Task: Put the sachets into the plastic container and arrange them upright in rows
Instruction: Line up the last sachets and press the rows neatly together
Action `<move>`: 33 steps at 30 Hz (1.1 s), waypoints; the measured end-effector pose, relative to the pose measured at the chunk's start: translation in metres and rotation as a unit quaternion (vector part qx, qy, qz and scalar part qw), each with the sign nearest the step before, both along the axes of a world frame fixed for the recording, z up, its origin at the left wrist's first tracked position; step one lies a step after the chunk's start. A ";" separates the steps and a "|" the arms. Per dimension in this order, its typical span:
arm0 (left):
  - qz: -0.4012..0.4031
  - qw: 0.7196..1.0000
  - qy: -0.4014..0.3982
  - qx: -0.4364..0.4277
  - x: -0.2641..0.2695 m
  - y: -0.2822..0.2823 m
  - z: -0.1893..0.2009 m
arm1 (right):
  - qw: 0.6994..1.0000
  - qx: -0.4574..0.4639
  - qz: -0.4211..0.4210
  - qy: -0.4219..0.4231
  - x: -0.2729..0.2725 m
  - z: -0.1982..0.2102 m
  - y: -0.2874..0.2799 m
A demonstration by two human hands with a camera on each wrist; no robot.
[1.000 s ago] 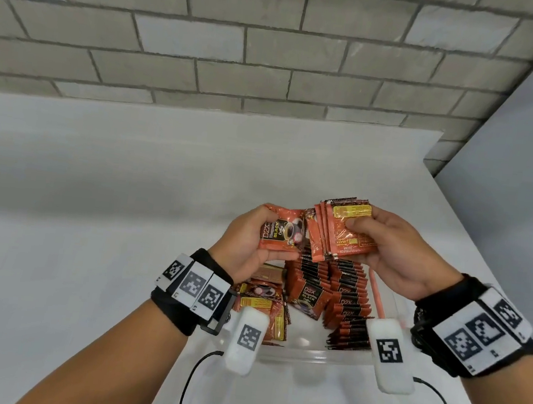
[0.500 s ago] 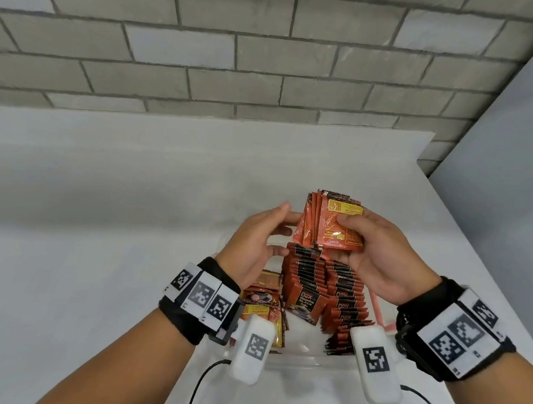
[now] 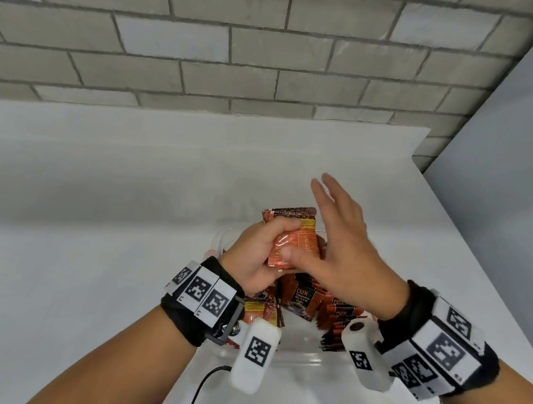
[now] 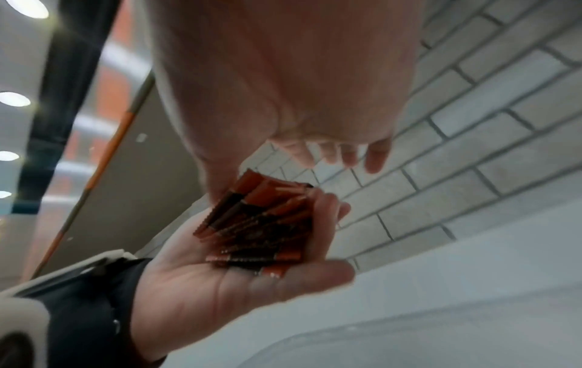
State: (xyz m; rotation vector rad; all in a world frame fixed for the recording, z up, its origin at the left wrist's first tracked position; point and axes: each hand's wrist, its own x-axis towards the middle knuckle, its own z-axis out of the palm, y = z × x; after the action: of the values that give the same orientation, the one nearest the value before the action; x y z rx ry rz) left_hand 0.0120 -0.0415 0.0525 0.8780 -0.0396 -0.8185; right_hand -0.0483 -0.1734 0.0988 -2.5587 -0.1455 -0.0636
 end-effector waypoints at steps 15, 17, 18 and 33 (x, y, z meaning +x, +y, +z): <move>-0.023 0.998 -0.014 -0.063 -0.003 -0.001 0.002 | 0.995 -0.037 0.088 -0.003 0.008 -0.007 0.003; -0.015 0.997 -0.018 -0.070 -0.003 -0.001 0.002 | 0.997 -0.016 0.082 0.006 0.008 -0.007 0.003; -0.017 0.997 -0.028 -0.071 -0.003 -0.001 0.002 | 0.997 -0.005 0.080 0.010 0.008 -0.006 0.003; -0.022 0.999 -0.012 -0.046 0.000 0.011 -0.010 | 0.982 0.184 -0.010 0.038 0.009 -0.007 -0.007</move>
State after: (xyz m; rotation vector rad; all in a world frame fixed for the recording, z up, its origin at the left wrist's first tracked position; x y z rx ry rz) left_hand 0.0124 -0.0308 0.0426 0.8018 -0.1172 -0.8405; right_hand -0.0397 -0.1809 0.0920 -2.1888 -0.0691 0.0010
